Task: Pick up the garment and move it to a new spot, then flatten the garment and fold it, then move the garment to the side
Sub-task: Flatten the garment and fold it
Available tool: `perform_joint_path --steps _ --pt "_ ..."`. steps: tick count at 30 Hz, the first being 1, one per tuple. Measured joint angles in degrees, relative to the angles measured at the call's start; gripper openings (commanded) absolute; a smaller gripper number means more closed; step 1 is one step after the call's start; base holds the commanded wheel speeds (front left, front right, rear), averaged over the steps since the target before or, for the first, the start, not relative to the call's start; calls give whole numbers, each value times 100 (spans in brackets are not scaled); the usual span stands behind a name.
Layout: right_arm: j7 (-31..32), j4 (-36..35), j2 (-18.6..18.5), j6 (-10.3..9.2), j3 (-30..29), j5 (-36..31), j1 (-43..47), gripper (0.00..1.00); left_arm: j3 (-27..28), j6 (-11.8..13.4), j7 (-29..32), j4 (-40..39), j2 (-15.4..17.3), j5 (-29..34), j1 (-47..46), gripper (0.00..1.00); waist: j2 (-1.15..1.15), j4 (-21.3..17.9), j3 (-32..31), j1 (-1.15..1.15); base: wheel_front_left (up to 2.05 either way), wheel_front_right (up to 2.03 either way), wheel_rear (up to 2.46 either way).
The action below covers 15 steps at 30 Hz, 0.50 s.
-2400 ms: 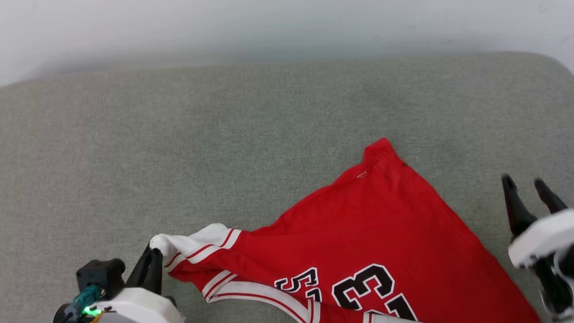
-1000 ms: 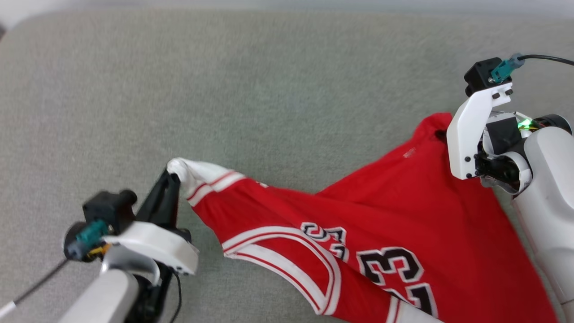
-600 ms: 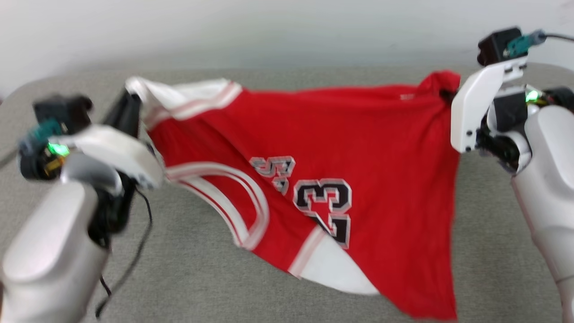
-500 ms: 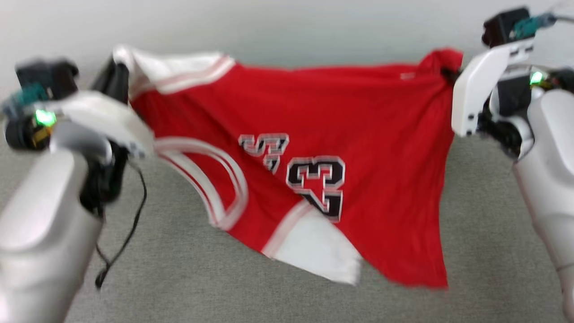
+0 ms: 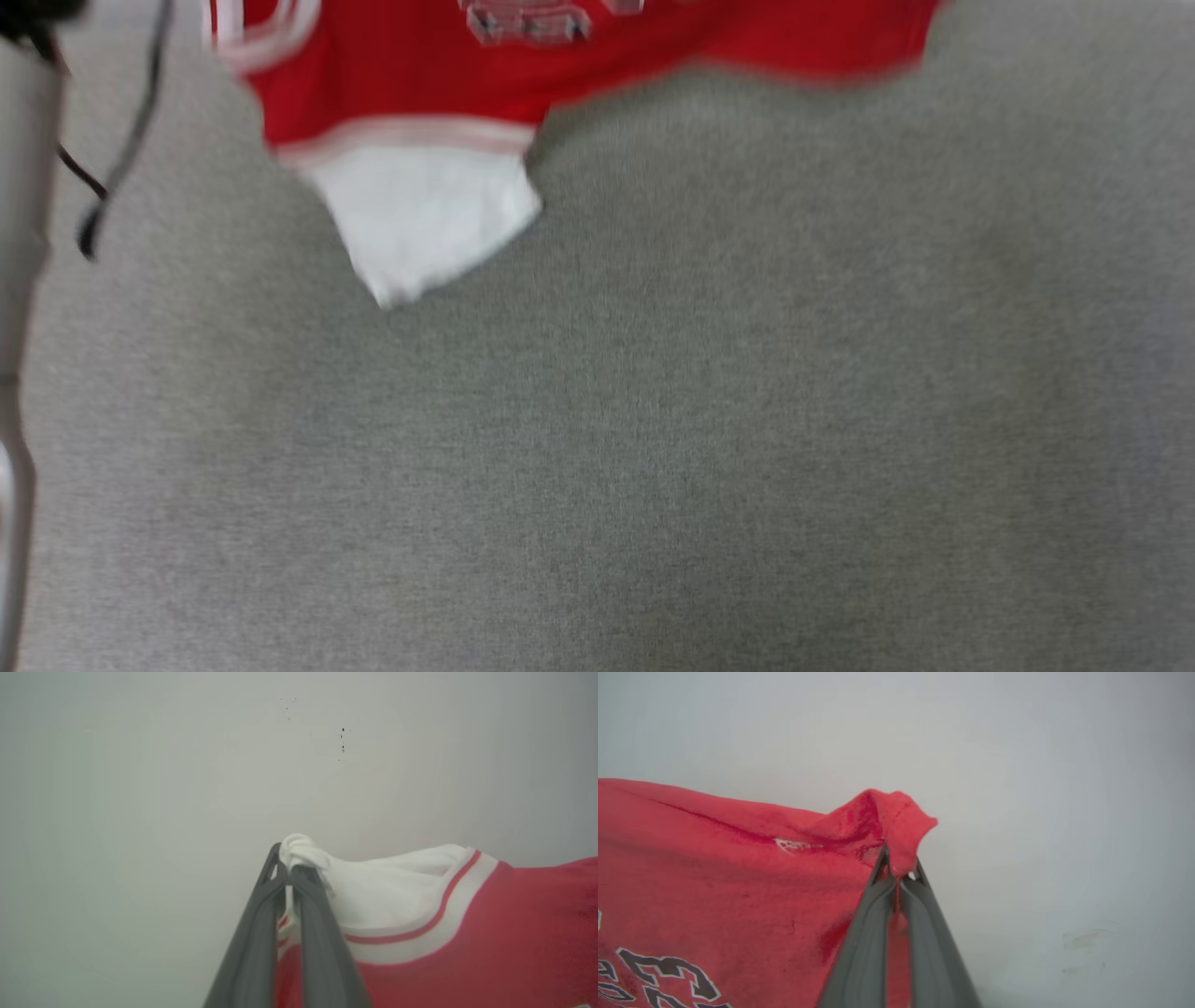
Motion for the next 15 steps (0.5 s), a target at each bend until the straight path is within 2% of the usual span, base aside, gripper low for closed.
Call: perform_joint_path --steps 8,15 --pt "-399 -68 -42 0 -235 -277 -1145 0 -129 -171 -354 401 -49 368 -1408 0 0 22 902 1 0 0 0" --pt "-578 88 14 0 -178 -368 -1592 0 -125 -272 -532 743 -166 392 -1983 0 0 32 1583 1 0 0 0"
